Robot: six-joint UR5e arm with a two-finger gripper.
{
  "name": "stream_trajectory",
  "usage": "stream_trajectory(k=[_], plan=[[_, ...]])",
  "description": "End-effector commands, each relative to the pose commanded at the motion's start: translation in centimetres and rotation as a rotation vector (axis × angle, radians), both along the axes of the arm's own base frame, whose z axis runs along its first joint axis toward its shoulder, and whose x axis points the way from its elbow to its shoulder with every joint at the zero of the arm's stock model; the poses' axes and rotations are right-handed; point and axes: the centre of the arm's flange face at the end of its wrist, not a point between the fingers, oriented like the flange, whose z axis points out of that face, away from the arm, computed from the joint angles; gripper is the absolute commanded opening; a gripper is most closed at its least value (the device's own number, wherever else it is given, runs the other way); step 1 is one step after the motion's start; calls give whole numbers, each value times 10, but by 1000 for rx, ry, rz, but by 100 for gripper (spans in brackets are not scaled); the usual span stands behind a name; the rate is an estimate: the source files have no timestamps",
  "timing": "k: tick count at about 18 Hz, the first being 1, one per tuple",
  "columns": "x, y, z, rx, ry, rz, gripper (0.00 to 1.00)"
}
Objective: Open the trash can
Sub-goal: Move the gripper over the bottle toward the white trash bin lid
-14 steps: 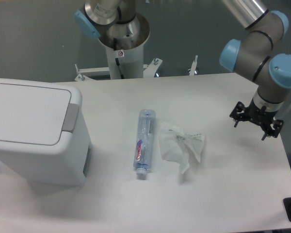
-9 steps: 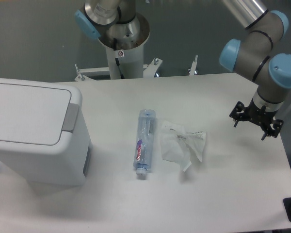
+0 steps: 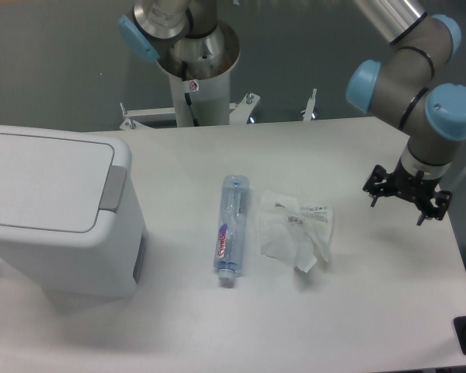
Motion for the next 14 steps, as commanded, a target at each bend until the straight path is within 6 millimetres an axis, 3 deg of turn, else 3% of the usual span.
stream_trajectory(k=[3,6,11,14], plan=[[29,42,19,74,-22,173,100],[52,70,24,126,-59,209,100],[102,100,67,159,-58,229,100],[112,109,83,199,-74,289,100]])
